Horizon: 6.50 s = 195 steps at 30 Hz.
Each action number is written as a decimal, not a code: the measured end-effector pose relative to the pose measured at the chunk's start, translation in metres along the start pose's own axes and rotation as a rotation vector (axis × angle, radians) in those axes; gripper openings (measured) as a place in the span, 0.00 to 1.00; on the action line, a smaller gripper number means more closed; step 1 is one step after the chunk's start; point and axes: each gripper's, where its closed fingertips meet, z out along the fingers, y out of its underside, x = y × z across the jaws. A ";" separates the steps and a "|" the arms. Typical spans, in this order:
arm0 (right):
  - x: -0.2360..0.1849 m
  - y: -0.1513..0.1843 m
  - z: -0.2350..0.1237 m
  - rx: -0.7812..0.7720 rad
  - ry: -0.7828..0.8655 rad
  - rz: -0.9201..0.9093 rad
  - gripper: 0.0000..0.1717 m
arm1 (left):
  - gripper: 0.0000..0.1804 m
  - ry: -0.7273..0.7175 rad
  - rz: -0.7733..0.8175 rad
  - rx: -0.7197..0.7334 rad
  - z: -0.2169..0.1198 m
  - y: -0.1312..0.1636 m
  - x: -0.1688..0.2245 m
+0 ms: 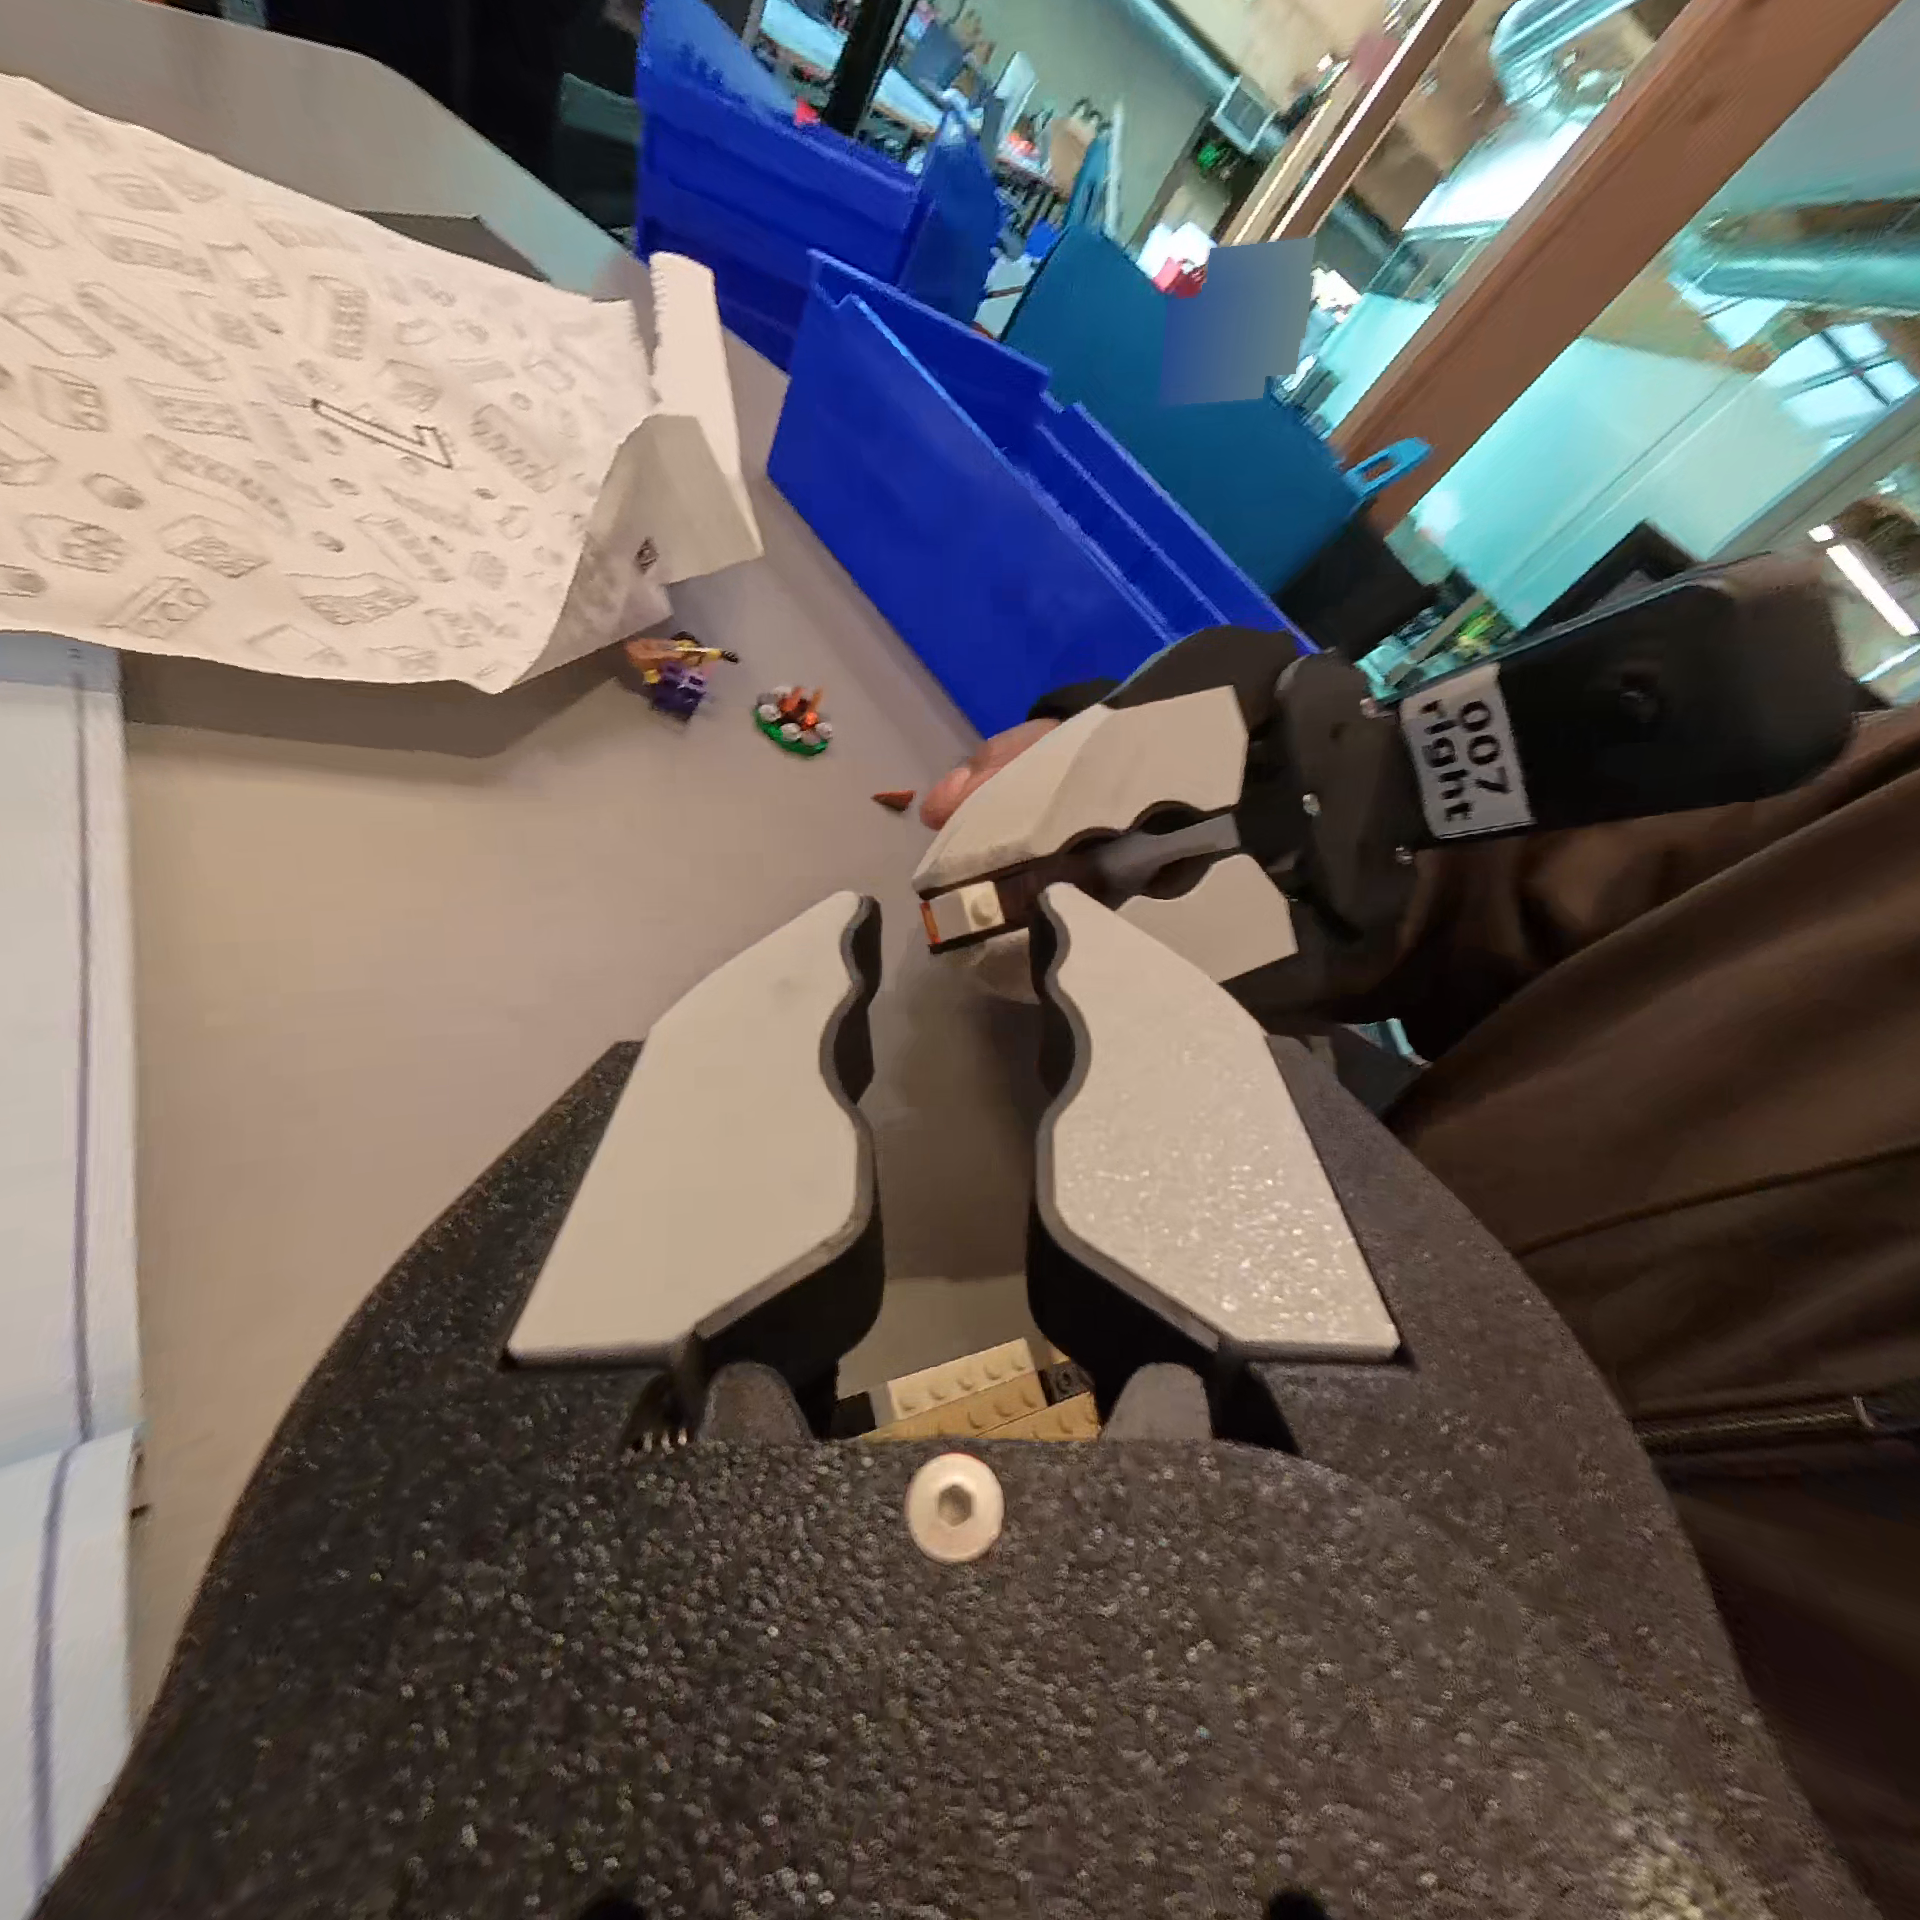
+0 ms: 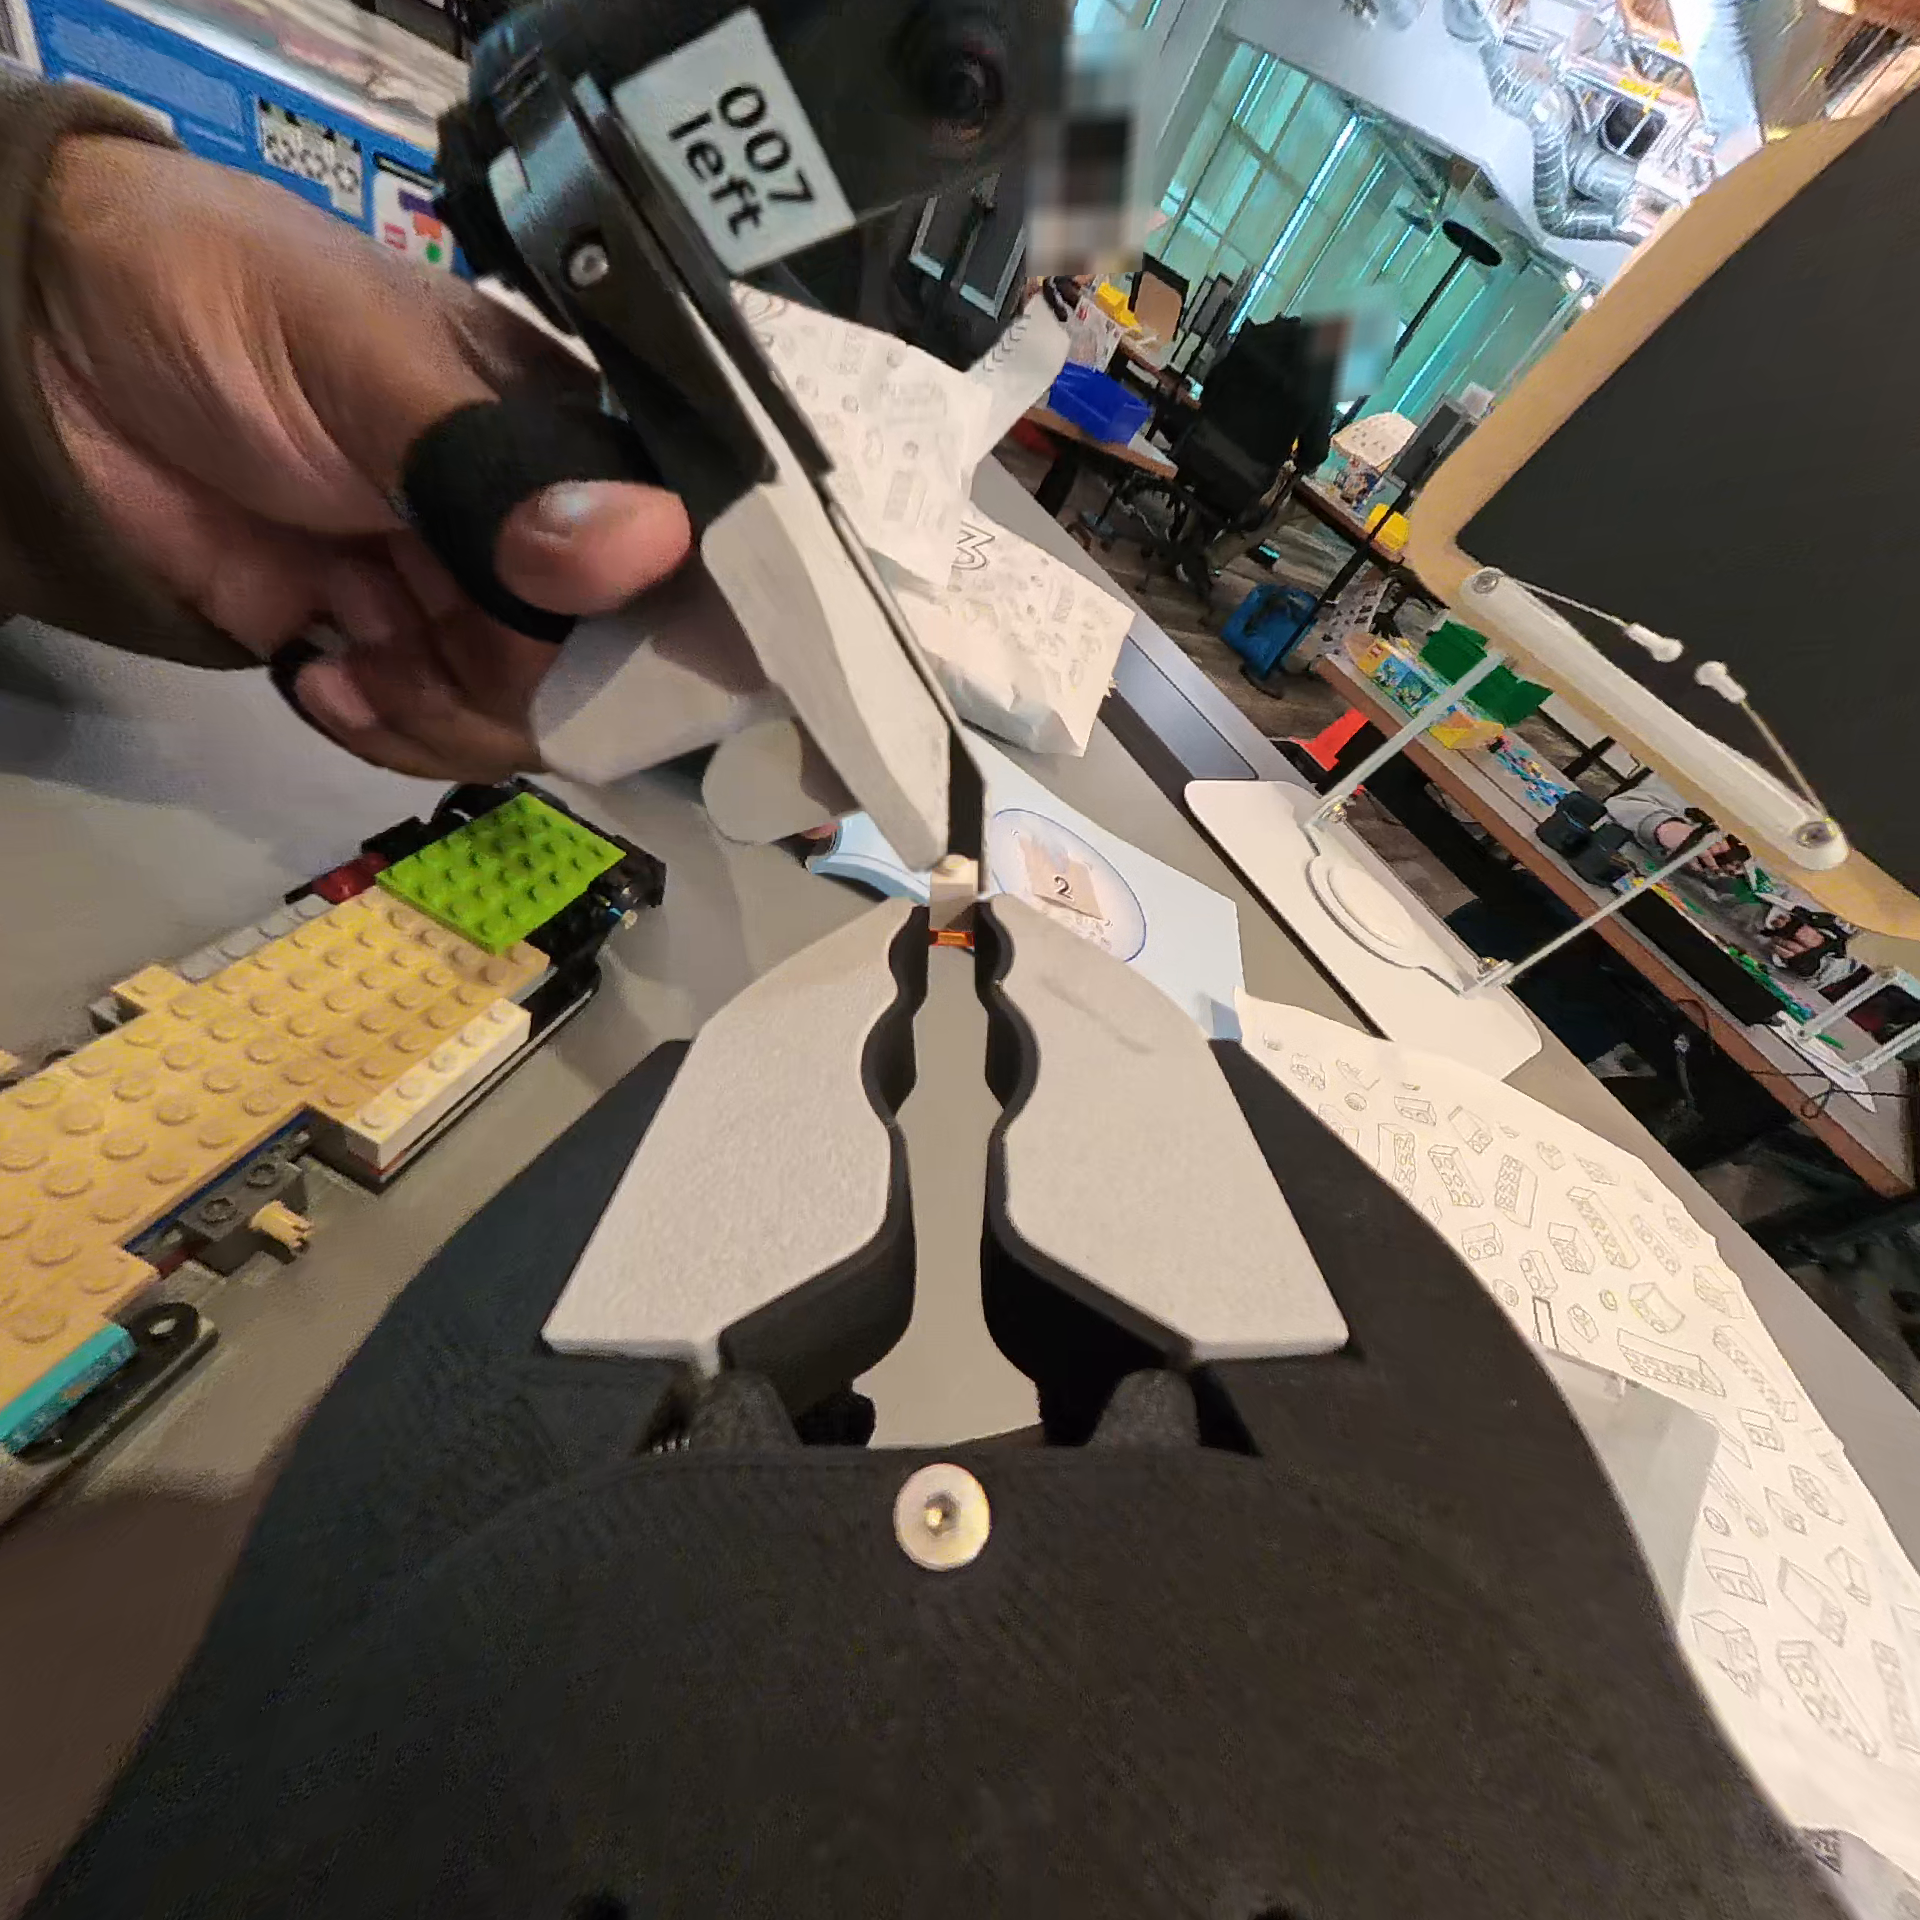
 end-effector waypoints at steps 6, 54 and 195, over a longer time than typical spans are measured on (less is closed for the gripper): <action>-0.007 0.003 0.002 -0.030 -0.003 -0.075 0.05 | 0.07 0.034 -0.058 -0.055 0.002 0.011 0.001; -0.029 -0.024 -0.024 0.201 -0.150 -0.215 0.05 | 0.04 0.461 -0.181 -0.118 -0.007 0.018 0.046; -0.049 0.009 0.010 -0.159 -0.505 0.693 0.12 | 0.25 -0.126 0.623 0.207 -0.062 -0.043 -0.004</action>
